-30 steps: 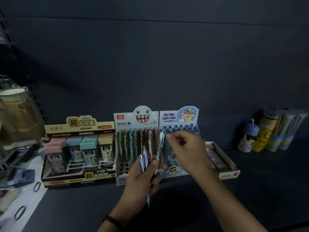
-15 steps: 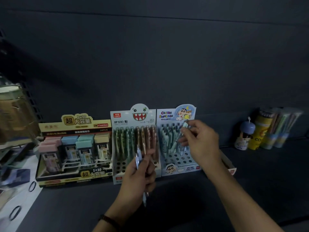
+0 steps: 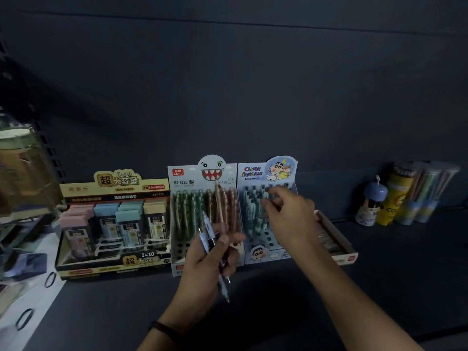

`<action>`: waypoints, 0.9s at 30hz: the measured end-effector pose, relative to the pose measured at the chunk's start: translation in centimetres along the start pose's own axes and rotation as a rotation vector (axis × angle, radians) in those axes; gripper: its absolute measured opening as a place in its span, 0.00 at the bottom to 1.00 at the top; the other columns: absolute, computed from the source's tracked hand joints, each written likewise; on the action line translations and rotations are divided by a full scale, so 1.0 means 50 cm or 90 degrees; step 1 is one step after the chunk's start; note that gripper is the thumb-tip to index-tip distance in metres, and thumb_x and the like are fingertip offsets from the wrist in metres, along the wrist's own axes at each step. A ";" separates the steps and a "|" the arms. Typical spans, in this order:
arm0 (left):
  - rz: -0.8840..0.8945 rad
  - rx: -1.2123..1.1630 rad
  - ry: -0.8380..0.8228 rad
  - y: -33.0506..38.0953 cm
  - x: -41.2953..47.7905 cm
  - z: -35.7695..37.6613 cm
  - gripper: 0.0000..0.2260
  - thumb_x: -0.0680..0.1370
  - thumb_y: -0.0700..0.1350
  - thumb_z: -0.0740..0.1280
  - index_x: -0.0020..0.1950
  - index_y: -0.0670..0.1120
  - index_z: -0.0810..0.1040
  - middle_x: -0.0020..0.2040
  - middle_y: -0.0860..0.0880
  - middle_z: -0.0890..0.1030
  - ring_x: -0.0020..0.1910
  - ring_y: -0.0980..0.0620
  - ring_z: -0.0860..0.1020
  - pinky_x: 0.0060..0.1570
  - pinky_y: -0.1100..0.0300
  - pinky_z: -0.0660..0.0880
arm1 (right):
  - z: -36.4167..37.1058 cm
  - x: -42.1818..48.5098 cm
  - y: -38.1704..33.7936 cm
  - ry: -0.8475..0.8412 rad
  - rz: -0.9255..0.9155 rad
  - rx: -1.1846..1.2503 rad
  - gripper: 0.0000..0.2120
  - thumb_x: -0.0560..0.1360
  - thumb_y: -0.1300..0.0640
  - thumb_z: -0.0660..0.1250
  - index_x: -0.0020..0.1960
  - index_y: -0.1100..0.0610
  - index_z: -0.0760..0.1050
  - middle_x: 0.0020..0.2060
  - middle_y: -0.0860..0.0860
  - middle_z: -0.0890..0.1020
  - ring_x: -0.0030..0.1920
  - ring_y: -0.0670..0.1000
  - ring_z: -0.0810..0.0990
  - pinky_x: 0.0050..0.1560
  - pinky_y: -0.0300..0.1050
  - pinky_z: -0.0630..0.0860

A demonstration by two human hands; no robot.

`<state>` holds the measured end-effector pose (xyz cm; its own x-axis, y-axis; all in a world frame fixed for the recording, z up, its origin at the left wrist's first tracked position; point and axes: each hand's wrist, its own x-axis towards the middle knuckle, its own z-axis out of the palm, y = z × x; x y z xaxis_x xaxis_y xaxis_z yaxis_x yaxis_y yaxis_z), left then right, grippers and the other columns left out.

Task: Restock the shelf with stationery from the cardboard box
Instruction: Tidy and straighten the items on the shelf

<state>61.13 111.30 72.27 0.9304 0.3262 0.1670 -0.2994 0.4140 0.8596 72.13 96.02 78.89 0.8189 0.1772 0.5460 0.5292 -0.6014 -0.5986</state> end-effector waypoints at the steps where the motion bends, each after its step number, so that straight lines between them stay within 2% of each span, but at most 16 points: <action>1: 0.004 0.006 0.009 0.001 0.000 -0.001 0.09 0.83 0.41 0.63 0.62 0.40 0.75 0.51 0.35 0.83 0.31 0.49 0.69 0.29 0.57 0.66 | 0.001 0.000 -0.001 -0.007 0.005 0.001 0.09 0.82 0.55 0.72 0.60 0.55 0.83 0.42 0.45 0.86 0.36 0.29 0.72 0.47 0.18 0.68; 4: 0.014 0.021 0.040 0.002 0.003 -0.004 0.12 0.83 0.43 0.65 0.63 0.39 0.77 0.49 0.36 0.82 0.30 0.50 0.68 0.30 0.57 0.66 | 0.007 -0.001 -0.003 -0.022 0.015 0.001 0.10 0.81 0.56 0.73 0.62 0.53 0.80 0.45 0.48 0.87 0.36 0.30 0.71 0.41 0.17 0.65; 7: 0.022 0.047 0.061 0.002 0.005 -0.004 0.10 0.86 0.41 0.62 0.64 0.39 0.77 0.48 0.35 0.83 0.28 0.51 0.65 0.28 0.59 0.65 | 0.016 -0.003 0.005 -0.061 0.030 -0.019 0.12 0.80 0.58 0.73 0.60 0.48 0.76 0.43 0.46 0.85 0.38 0.38 0.79 0.36 0.24 0.68; 9: 0.029 0.063 0.068 0.003 0.005 0.000 0.08 0.87 0.40 0.61 0.62 0.38 0.77 0.50 0.33 0.84 0.27 0.51 0.65 0.27 0.59 0.64 | 0.020 -0.007 0.012 -0.090 0.030 -0.039 0.13 0.80 0.60 0.73 0.59 0.46 0.74 0.38 0.46 0.81 0.37 0.42 0.80 0.34 0.34 0.73; 11: 0.033 0.062 0.071 0.007 0.003 0.002 0.07 0.87 0.40 0.61 0.58 0.39 0.76 0.52 0.33 0.85 0.27 0.51 0.65 0.28 0.58 0.64 | 0.017 -0.009 0.013 -0.108 0.022 -0.069 0.13 0.81 0.60 0.70 0.61 0.48 0.73 0.37 0.46 0.79 0.37 0.46 0.80 0.36 0.42 0.76; 14: 0.037 0.053 0.059 0.013 0.000 -0.001 0.07 0.86 0.41 0.62 0.56 0.38 0.76 0.52 0.34 0.85 0.27 0.52 0.67 0.28 0.58 0.65 | 0.000 -0.013 -0.004 -0.058 -0.008 -0.094 0.08 0.84 0.54 0.66 0.63 0.51 0.76 0.38 0.46 0.81 0.36 0.46 0.81 0.39 0.47 0.81; 17: 0.040 0.028 0.045 0.023 -0.002 -0.007 0.08 0.84 0.41 0.64 0.56 0.37 0.77 0.49 0.34 0.84 0.27 0.52 0.66 0.28 0.59 0.65 | -0.018 -0.019 -0.048 0.008 -0.016 0.104 0.09 0.83 0.46 0.68 0.59 0.48 0.80 0.37 0.44 0.85 0.35 0.42 0.83 0.40 0.42 0.82; 19: 0.048 0.035 0.029 0.032 -0.006 -0.011 0.08 0.82 0.43 0.65 0.54 0.39 0.80 0.47 0.34 0.83 0.27 0.52 0.65 0.28 0.58 0.64 | -0.023 -0.016 -0.083 -0.026 0.014 0.257 0.10 0.80 0.46 0.72 0.60 0.47 0.81 0.38 0.46 0.86 0.36 0.45 0.86 0.41 0.45 0.82; 22: 0.055 0.047 0.011 0.047 -0.020 -0.022 0.08 0.80 0.45 0.67 0.47 0.43 0.83 0.44 0.33 0.82 0.25 0.51 0.64 0.28 0.55 0.59 | -0.025 -0.006 -0.122 -0.075 0.024 0.351 0.10 0.78 0.55 0.76 0.58 0.48 0.82 0.37 0.50 0.87 0.36 0.50 0.87 0.43 0.54 0.85; 24: 0.054 0.053 0.028 0.055 -0.027 -0.036 0.07 0.80 0.44 0.67 0.48 0.42 0.82 0.44 0.35 0.83 0.25 0.51 0.64 0.28 0.56 0.60 | -0.026 -0.004 -0.141 -0.117 0.038 0.405 0.08 0.79 0.60 0.76 0.56 0.51 0.83 0.37 0.53 0.88 0.36 0.53 0.88 0.43 0.57 0.86; 27: 0.062 0.131 0.051 0.058 -0.027 -0.060 0.07 0.84 0.41 0.66 0.50 0.40 0.81 0.49 0.36 0.87 0.25 0.50 0.65 0.28 0.57 0.63 | -0.022 -0.004 -0.158 -0.153 0.059 0.403 0.04 0.79 0.61 0.76 0.53 0.55 0.83 0.36 0.54 0.87 0.35 0.53 0.89 0.42 0.58 0.86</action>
<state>58.35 114.59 73.10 0.8769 0.4258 0.2229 -0.3305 0.1975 0.9229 67.57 99.90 84.16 0.8552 0.3589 0.3738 0.4219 -0.0635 -0.9044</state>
